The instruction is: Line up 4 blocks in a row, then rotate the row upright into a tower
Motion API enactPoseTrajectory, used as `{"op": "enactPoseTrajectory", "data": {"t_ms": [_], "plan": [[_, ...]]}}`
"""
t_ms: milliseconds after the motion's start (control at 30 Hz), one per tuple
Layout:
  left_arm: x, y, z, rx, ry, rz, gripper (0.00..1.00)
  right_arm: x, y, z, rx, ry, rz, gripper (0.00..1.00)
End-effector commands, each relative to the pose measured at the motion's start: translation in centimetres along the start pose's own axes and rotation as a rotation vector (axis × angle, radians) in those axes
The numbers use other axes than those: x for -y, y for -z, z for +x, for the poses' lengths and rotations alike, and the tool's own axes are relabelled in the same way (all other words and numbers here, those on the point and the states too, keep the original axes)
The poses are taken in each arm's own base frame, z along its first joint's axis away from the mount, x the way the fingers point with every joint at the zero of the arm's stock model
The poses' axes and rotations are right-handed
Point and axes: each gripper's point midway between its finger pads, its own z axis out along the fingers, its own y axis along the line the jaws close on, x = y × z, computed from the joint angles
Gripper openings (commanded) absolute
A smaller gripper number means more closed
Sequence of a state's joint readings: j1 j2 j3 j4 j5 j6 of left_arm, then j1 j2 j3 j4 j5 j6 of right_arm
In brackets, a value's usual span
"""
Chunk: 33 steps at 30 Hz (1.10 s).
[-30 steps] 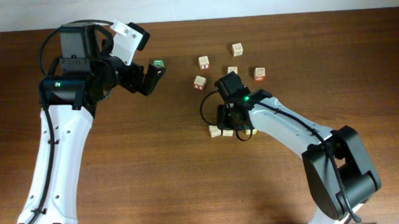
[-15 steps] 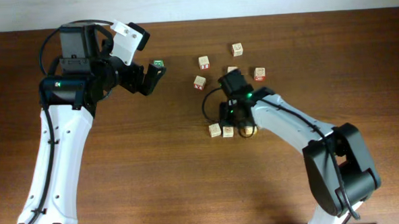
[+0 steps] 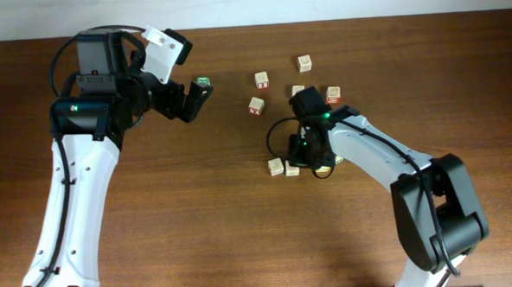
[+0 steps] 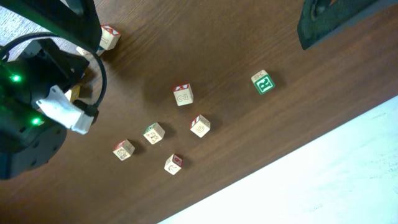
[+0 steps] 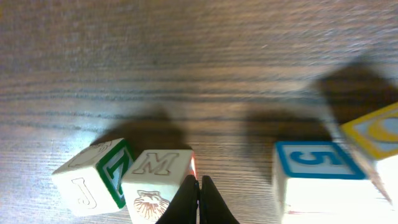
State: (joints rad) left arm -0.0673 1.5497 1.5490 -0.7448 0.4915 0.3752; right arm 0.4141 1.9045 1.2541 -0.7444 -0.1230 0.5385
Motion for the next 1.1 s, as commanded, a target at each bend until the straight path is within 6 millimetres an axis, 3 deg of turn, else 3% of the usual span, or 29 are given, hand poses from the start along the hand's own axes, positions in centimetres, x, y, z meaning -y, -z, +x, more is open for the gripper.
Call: {"op": "enactPoseTrajectory", "data": {"t_ms": [0, 233, 500, 833, 933, 1067], "plan": [[0.1, 0.2, -0.8, 0.020, -0.017, 0.010, 0.99, -0.2, -0.8, 0.9, -0.038, -0.003, -0.011, 0.05], [0.1, 0.2, -0.8, 0.020, -0.017, 0.010, 0.99, -1.2, -0.8, 0.3, -0.016, -0.006, -0.053, 0.05], [0.1, 0.2, -0.8, 0.020, -0.017, 0.010, 0.99, -3.3, -1.0, 1.3, -0.010, 0.054, -0.067, 0.05], [0.1, 0.2, -0.8, 0.020, -0.017, 0.010, 0.99, -3.1, -1.0, 1.8, -0.032, 0.052, -0.062, 0.05], [0.1, 0.2, -0.8, 0.020, -0.017, 0.010, 0.99, -3.4, -0.1, 1.1, -0.010, 0.053, -0.075, 0.05], [0.1, 0.2, -0.8, 0.020, -0.017, 0.010, 0.99, -4.4, 2.6, 0.5, 0.015, 0.061, -0.094, 0.05]]}}
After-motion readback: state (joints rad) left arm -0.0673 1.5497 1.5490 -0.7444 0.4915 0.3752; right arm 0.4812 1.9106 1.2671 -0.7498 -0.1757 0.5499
